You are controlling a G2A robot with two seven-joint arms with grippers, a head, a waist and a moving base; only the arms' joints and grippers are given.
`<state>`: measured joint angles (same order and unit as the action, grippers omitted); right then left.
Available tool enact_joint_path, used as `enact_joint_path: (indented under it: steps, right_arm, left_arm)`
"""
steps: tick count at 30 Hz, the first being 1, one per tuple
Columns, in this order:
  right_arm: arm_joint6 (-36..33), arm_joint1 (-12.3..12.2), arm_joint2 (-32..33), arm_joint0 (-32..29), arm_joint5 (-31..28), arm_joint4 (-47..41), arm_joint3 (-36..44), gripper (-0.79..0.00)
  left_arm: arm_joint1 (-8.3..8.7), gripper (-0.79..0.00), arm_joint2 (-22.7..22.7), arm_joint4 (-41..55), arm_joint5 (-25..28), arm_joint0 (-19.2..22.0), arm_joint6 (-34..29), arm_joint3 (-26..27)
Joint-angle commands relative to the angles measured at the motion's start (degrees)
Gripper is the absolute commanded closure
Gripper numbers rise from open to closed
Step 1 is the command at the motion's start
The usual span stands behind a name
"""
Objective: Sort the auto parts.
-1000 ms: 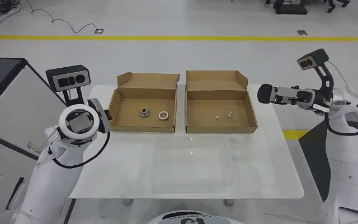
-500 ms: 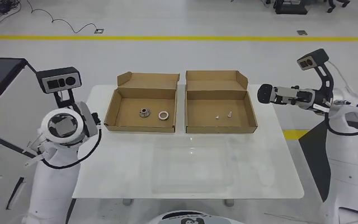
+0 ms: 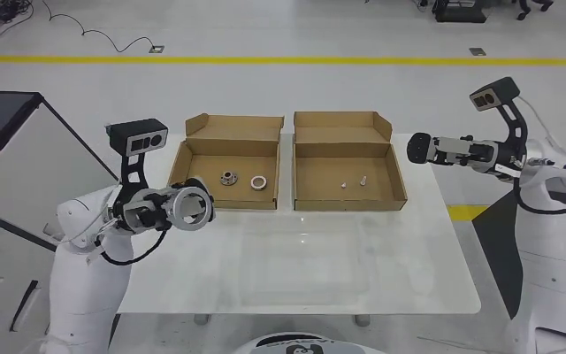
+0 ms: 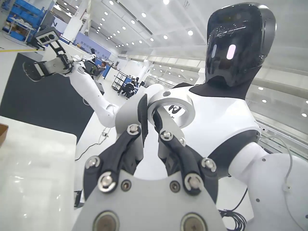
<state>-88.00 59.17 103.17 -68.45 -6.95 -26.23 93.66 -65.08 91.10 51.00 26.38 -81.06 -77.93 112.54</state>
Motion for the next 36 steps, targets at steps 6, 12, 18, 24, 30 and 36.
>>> enact_joint_path:
  steps: [6,12,18,24,30,36]
  right_arm:
    - [0.0,0.0,0.0,0.0,0.0,0.0,0.0,-0.785]
    - [0.0,0.0,0.0,0.0,0.0,0.0,0.0,-0.785]
    - [0.0,0.0,0.0,0.0,0.0,0.0,0.0,-0.785]
    - [0.0,0.0,0.0,0.0,0.0,0.0,0.0,-0.785]
    - [0.0,0.0,0.0,0.0,0.0,0.0,0.0,-0.785]
    - [0.0,0.0,0.0,0.0,0.0,0.0,0.0,-0.785]
  left_arm:
    - [-0.75,0.000,-0.3,7.6,0.4,-0.2,0.4,-0.7]
    - [-1.94,0.000,1.1,12.5,-0.8,0.0,-0.8,-1.9]
    - [-2.82,0.000,2.2,14.1,-1.8,0.5,-1.8,-2.1]
    - [-2.82,0.000,2.2,14.1,-1.8,0.5,-1.8,-2.1]
    - [-2.82,0.000,2.2,14.1,-1.8,0.5,-1.8,-2.1]
    - [-2.82,0.000,2.2,14.1,-1.8,0.5,-1.8,-2.1]
